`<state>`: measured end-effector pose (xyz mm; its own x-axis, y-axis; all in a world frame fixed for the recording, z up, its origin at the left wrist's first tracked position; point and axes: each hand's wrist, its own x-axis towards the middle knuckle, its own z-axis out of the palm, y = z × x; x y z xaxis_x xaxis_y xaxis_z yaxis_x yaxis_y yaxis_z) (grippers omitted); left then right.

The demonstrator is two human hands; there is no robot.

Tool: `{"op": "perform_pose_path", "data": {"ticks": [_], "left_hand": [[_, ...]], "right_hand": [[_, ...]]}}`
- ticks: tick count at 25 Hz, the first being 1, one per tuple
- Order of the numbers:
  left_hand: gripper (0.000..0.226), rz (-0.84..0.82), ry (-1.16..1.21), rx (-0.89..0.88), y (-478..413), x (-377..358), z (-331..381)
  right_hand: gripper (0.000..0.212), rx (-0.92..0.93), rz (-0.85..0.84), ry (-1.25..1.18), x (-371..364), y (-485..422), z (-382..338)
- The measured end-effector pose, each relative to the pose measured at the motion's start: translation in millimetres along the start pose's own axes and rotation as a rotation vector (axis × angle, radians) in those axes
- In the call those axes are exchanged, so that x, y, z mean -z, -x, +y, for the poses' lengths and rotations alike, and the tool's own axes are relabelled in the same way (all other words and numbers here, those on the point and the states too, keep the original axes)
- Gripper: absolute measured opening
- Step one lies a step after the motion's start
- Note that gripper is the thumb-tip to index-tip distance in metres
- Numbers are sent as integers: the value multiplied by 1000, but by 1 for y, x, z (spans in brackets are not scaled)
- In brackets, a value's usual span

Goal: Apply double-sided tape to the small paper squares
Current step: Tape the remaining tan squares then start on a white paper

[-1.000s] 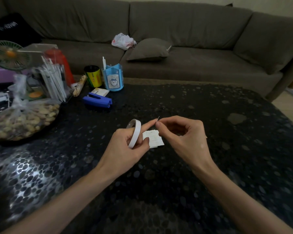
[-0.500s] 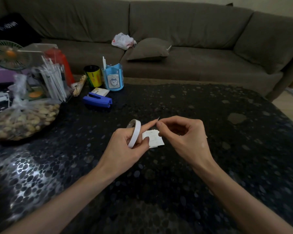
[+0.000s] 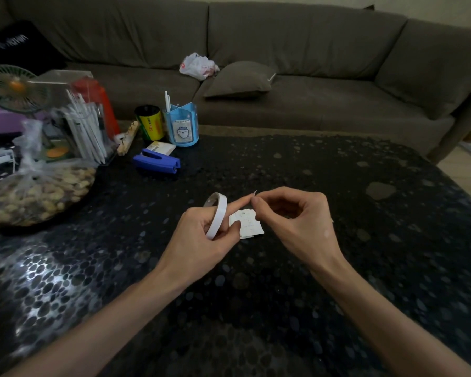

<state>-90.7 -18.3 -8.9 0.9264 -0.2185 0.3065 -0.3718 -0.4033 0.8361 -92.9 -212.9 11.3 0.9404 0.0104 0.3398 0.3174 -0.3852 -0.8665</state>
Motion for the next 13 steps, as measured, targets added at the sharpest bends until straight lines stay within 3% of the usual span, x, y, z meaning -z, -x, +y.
{"op": "perform_pose_path", "data": {"ticks": [13], "left_hand": [[15,5,33,-3,1,0,3]], "right_hand": [[9,18,6,-9,0,0,0]]}}
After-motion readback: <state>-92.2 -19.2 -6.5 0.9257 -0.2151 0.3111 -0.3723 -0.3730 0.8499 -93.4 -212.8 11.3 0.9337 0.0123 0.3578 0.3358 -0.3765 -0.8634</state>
